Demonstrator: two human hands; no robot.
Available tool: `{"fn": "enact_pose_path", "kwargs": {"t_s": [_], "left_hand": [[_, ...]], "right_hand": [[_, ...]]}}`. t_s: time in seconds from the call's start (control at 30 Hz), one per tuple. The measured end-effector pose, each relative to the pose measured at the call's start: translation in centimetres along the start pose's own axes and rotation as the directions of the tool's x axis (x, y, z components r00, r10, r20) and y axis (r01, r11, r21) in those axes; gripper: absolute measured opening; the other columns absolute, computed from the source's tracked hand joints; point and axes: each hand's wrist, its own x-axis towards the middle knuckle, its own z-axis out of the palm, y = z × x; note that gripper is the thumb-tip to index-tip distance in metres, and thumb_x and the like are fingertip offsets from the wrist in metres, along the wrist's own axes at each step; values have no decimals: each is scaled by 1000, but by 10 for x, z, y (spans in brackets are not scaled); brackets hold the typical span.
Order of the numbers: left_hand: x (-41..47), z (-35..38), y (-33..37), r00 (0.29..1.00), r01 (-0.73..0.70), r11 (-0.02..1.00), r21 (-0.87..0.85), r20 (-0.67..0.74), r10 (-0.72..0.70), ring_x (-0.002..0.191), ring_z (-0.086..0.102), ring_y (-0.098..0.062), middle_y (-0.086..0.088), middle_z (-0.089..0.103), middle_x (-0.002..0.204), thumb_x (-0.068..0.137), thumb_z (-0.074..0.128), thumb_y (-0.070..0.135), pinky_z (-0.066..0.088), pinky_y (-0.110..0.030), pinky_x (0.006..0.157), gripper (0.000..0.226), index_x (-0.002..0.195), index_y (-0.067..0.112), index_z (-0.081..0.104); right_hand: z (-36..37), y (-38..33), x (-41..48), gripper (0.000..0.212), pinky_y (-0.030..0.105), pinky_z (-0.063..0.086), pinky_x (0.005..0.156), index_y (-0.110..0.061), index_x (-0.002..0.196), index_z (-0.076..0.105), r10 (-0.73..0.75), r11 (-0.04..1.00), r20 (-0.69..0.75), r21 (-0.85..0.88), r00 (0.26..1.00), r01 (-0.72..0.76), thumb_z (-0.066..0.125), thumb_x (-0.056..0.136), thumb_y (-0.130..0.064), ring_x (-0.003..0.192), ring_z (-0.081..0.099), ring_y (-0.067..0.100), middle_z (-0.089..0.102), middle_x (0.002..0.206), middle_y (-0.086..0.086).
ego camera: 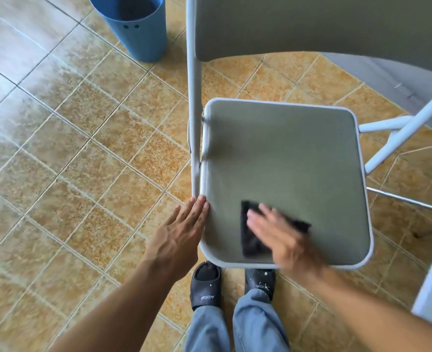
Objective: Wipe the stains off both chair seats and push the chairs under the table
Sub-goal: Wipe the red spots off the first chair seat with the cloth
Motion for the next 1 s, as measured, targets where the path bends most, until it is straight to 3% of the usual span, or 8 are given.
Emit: {"fn": "enact_pose_path", "kwargs": {"t_s": [0.1,0.23,0.3,0.4,0.57,0.73,0.9,1.0], "left_hand": [[0,7,-3,1000,8,999,-31,-16,-8,143,-11,-25,-6,-9,157,77,44,-3,-2,-39,116,87,150,11,-1],[4,7,-6,1000,25,995,-91,-1,-25,145,-13,-21,-2,-12,157,77,41,-5,2,-36,119,89,151,15,-4],[3,5,-9,999,33,996,-88,28,-31,144,-18,-19,2,-19,156,80,38,-4,0,-35,120,89,150,19,-11],[1,0,-11,998,37,996,-80,55,-33,144,-19,-18,5,-22,155,81,37,-3,-1,-36,120,89,149,23,-15],[-3,-7,-10,993,64,997,-35,99,-60,143,-21,-19,5,-22,156,85,34,4,2,-38,121,82,151,21,-13],[-16,-16,6,978,162,985,-58,145,-152,143,-21,-15,4,-21,155,89,32,9,1,-38,121,77,151,21,-11],[-26,-35,41,978,134,990,-51,169,-124,142,-21,-14,5,-20,154,93,36,18,-6,-33,117,74,151,21,-9],[-24,-51,68,981,87,995,-40,177,-78,140,-22,-11,4,-19,156,94,38,20,-6,-32,117,74,152,19,-8]], "right_hand": [[-10,67,71,50,52,35,114,0,134,58,229,973,-118,-6,966,-231,37,89,11,138,40,42,53,144,15],[-30,85,165,64,43,29,119,-3,140,51,405,914,-97,48,909,-402,46,79,16,147,26,38,42,153,11],[-26,67,178,62,43,26,120,-1,140,50,359,933,-82,66,930,-355,45,81,16,148,24,38,41,154,12],[-2,26,144,56,39,19,121,5,137,52,164,984,-90,84,982,-157,41,83,14,144,30,42,46,149,18],[26,-38,39,59,47,28,119,0,140,50,-38,986,-77,158,996,50,40,86,20,147,28,32,43,152,12],[16,-59,-21,69,40,25,121,-8,142,51,-116,952,116,298,986,77,33,81,20,150,22,20,43,153,4],[-6,-66,-35,72,31,31,118,-13,140,54,128,906,130,387,983,-169,16,81,3,148,26,9,45,152,-2],[-25,-72,-44,78,29,26,120,-18,146,45,341,825,123,437,932,-359,26,76,9,148,22,4,36,156,-8]]}}
